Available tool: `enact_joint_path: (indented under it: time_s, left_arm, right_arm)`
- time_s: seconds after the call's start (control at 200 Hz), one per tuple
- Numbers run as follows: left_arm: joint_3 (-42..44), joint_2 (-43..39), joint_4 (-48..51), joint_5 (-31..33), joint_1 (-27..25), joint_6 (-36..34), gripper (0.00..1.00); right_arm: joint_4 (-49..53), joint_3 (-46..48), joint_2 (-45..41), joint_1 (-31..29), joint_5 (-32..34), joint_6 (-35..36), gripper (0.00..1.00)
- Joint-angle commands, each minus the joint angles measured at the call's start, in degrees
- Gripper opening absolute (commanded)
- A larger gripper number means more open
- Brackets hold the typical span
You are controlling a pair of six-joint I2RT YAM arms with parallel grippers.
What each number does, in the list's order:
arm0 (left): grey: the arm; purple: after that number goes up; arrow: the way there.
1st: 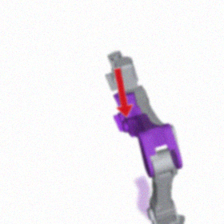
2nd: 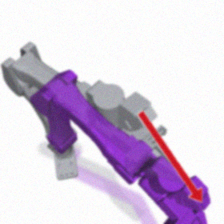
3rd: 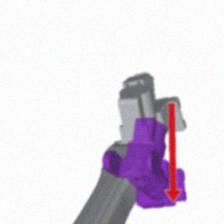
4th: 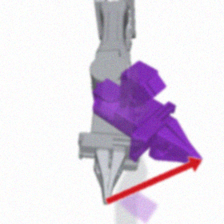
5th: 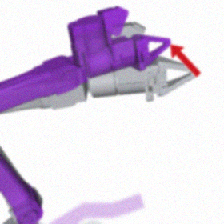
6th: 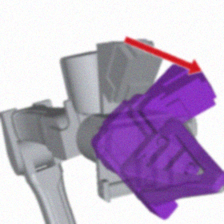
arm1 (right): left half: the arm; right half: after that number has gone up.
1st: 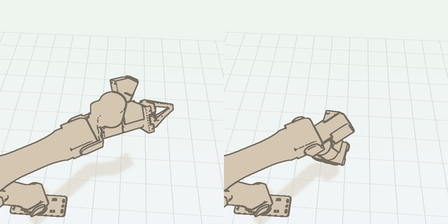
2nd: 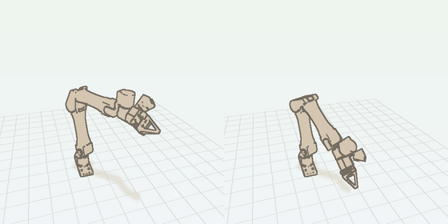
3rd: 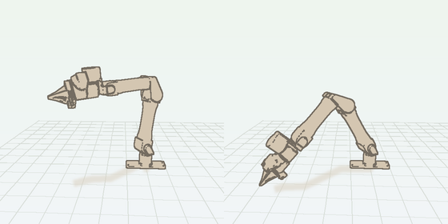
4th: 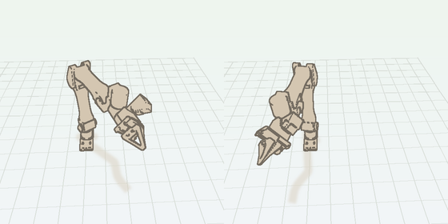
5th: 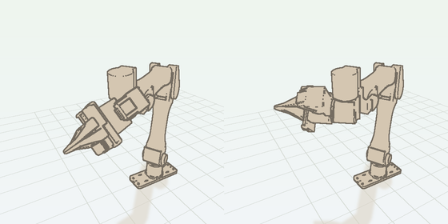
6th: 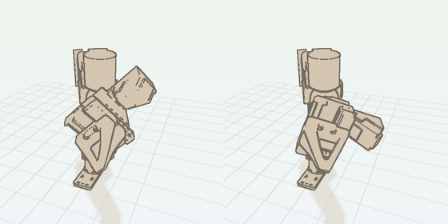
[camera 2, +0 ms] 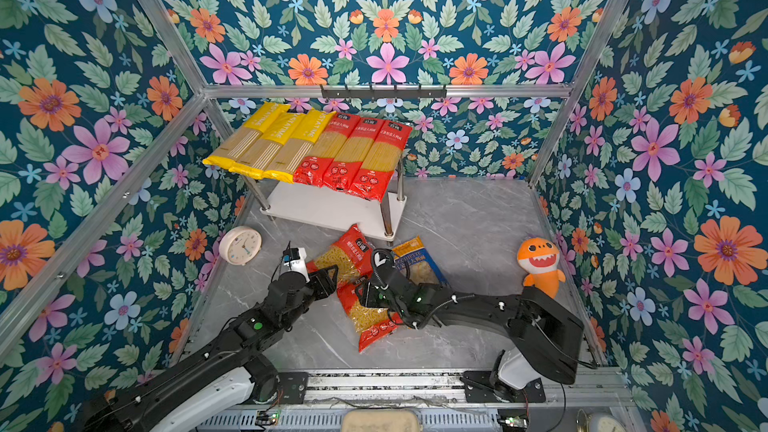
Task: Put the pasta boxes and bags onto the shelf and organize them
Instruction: 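Lower both grippers toward the red fusilli bags on the table, then grasp a red fusilli bag with the left gripper while the right grips another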
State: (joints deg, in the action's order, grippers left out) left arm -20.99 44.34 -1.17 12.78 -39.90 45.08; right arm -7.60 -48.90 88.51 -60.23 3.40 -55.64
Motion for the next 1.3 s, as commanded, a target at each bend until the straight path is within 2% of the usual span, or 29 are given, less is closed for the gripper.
enact_joint_path:
  time_s: [0.0, 0.175, 0.305, 0.42, 0.63, 0.79, 0.985, 1.145, 1.295]
  left_arm:
    - [0.90, -0.12, 1.40, -4.47, 2.82, 1.27, 0.67]
    - [1.55, -0.20, 3.58, -6.57, 5.72, 1.77, 0.67]
    - [1.83, -0.90, 5.47, -6.66, 8.07, 1.67, 0.68]
    - [0.73, -1.48, 9.90, -4.08, 9.78, 1.80, 0.68]
    - [0.52, -4.61, 14.76, 0.66, 12.09, 2.20, 0.71]
    - [0.52, -6.36, 15.42, 1.04, 13.85, 3.16, 0.75]
    - [0.71, -3.91, 12.02, -7.37, 18.90, 3.94, 0.80]
    - [3.59, -4.43, 6.21, -21.96, 28.13, 7.96, 0.81]
    - [4.03, -7.30, 6.36, -27.11, 32.81, 10.27, 0.81]
  right_arm:
    - [-4.63, -1.41, 3.77, -0.26, 6.16, -6.50, 0.51]
    - [-6.14, -6.16, 10.84, -0.24, 8.61, -11.80, 0.52]
    - [-7.58, -6.88, 14.58, -0.15, 11.08, -19.03, 0.52]
    - [-8.61, -7.56, 16.68, -0.14, 13.87, -23.56, 0.52]
    - [-9.67, -10.57, 19.68, -0.15, 16.64, -26.60, 0.52]
    - [-9.88, -12.47, 22.22, 0.03, 17.67, -29.04, 0.52]
    - [-13.68, -15.54, 27.62, 0.81, 15.67, -31.64, 0.47]
    - [-19.71, -17.06, 29.78, 1.72, 11.93, -29.72, 0.24]
    - [-21.92, -17.97, 28.56, 1.94, 8.91, -26.25, 0.08]
